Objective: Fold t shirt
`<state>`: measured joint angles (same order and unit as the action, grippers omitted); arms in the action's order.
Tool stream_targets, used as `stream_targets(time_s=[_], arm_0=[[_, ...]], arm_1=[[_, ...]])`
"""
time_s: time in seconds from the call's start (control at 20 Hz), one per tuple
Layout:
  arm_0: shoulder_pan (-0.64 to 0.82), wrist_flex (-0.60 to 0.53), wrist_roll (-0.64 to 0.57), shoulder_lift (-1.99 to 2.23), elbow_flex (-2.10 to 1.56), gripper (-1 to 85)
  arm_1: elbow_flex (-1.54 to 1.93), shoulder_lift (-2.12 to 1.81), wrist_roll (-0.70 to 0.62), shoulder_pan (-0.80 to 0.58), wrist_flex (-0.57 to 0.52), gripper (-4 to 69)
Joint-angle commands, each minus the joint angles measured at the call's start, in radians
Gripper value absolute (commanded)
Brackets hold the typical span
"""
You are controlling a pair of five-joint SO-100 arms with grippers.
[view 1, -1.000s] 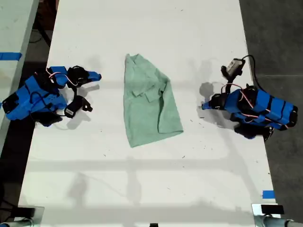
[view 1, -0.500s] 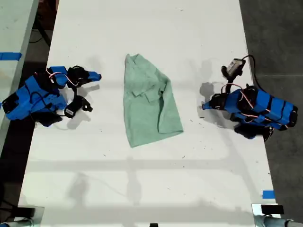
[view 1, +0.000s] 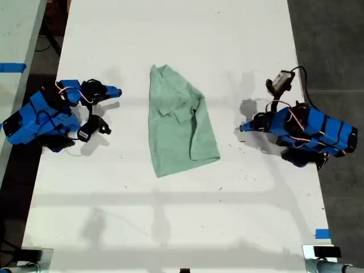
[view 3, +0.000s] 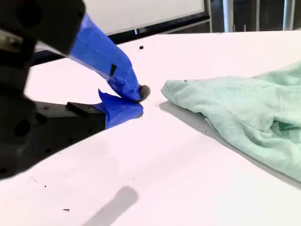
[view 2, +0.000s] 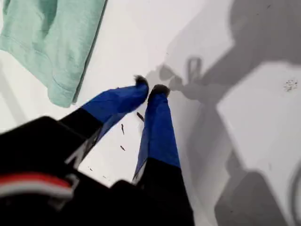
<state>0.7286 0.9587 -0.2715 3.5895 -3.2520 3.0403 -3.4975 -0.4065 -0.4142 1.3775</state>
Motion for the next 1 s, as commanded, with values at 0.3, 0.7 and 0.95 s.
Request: stream_targets(time_s=[0.3,0.7,0.95], arm_0=[[-0.003,-0.002,0.014,0.008,-0.037,-0.3],[-0.003,-0.002,0.012,0.008,-0.037,-0.3],[-0.003,-0.002,0.012,0.008,-0.037,-0.3]], arm_1=[[0.046,-0.011,0.000,-0.011,0.002,-1.9],[0.046,-0.011,-0.002,-0.012,0.002,-0.5],[0.046,-0.011,0.003,-0.015,0.002,18.1]])
